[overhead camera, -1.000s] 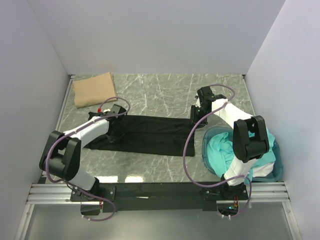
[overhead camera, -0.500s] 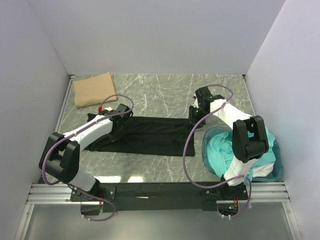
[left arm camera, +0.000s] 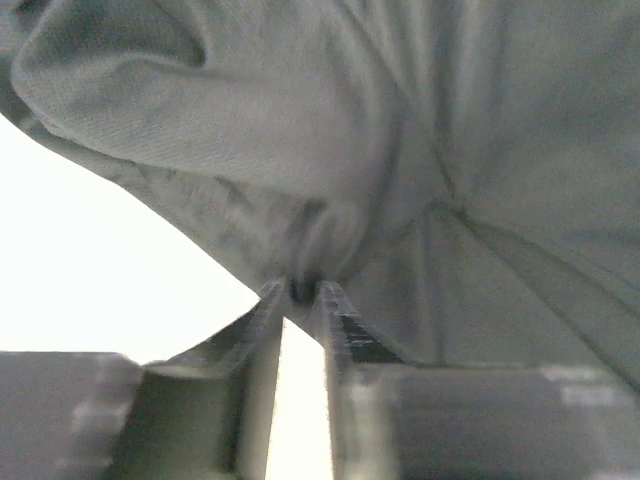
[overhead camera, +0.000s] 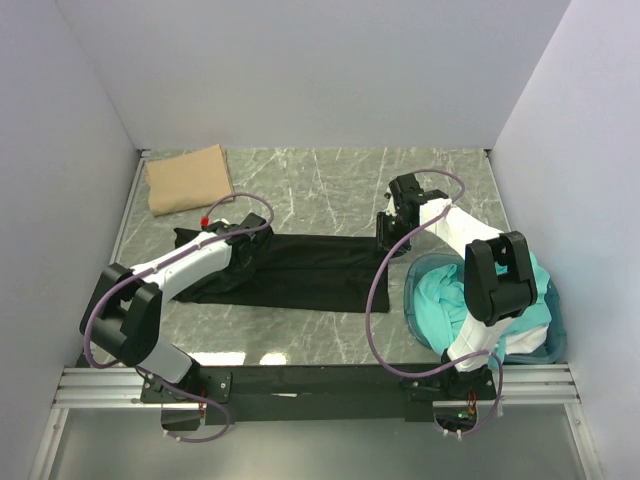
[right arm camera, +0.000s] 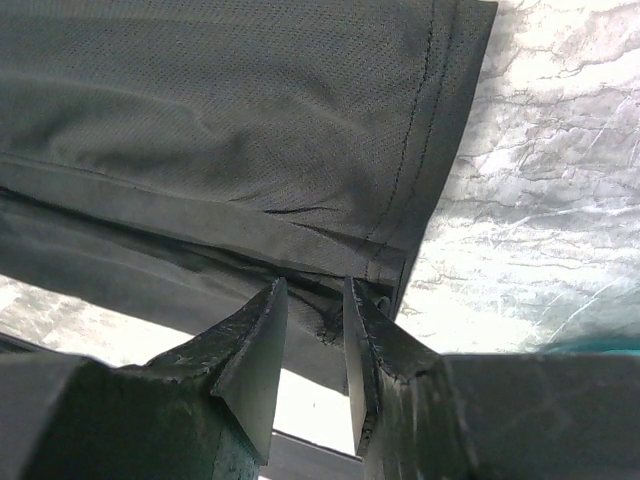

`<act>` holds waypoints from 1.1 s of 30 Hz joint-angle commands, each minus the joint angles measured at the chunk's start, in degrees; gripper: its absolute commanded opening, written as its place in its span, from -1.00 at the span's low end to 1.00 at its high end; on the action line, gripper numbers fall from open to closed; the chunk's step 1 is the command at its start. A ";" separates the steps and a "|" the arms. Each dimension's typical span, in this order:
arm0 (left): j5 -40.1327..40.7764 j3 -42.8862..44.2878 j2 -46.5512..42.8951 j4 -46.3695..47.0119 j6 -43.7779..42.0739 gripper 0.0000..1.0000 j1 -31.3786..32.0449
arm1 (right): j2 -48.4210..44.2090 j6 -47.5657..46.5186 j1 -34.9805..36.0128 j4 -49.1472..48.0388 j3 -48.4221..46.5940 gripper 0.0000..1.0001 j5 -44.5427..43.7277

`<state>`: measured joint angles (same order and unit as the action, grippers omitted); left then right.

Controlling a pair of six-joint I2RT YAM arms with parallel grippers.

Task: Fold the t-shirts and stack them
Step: Fold the tshirt

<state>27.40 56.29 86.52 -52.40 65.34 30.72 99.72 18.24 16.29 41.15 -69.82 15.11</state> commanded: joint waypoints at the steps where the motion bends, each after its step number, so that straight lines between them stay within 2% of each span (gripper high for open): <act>1: -0.76 2.15 -0.65 -0.07 0.05 -0.37 0.48 | -0.23 -0.84 0.75 -0.28 -0.49 -0.27 0.62; 3: -1.73 3.55 -1.09 -0.15 -0.04 -0.15 0.48 | 0.03 -0.84 0.93 -0.10 -1.01 -0.27 0.18; 4: -2.08 4.08 -1.27 -0.16 -0.13 0.03 0.39 | 0.12 -1.01 1.45 -0.01 -1.28 -0.27 -0.08; 8: -3.05 5.93 -2.14 -0.77 -0.83 0.27 -0.48 | 0.38 -1.63 3.04 0.95 -2.69 -0.27 -1.84; 11: -7.00 3.31 -5.30 1.50 -2.14 0.27 -5.30 | 0.21 -1.80 4.70 1.30 -3.65 -0.27 -2.11; 14: -11.29 -0.46 -10.74 4.92 -4.86 0.25 -15.56 | -0.40 -1.98 7.51 1.22 -5.23 -0.27 -1.58; 16: -13.58 -2.32 -14.18 6.60 -8.64 0.25 -19.89 | -0.32 -2.07 9.27 0.96 -6.20 -0.27 -0.61; 18: -18.06 -5.04 -16.02 8.63 -13.45 0.25 -27.27 | 0.03 -2.07 12.07 0.69 -7.69 -0.27 -0.17; 23: -25.72 -9.35 -16.38 11.18 -23.74 0.25 -41.24 | 2.84 -1.28 17.62 0.69 -12.69 -0.27 0.70; 27: -31.51 -11.29 -14.81 13.29 -27.01 0.24 -46.26 | 5.13 1.18 22.63 0.25 -16.57 -0.27 2.37; 33: -36.70 -11.29 -8.93 18.47 -28.77 0.22 -50.31 | 11.27 5.66 31.16 -1.15 -24.82 -0.27 2.12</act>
<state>-3.38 45.10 75.66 -38.57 40.03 -17.72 108.38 20.91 43.88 41.28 -89.41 16.97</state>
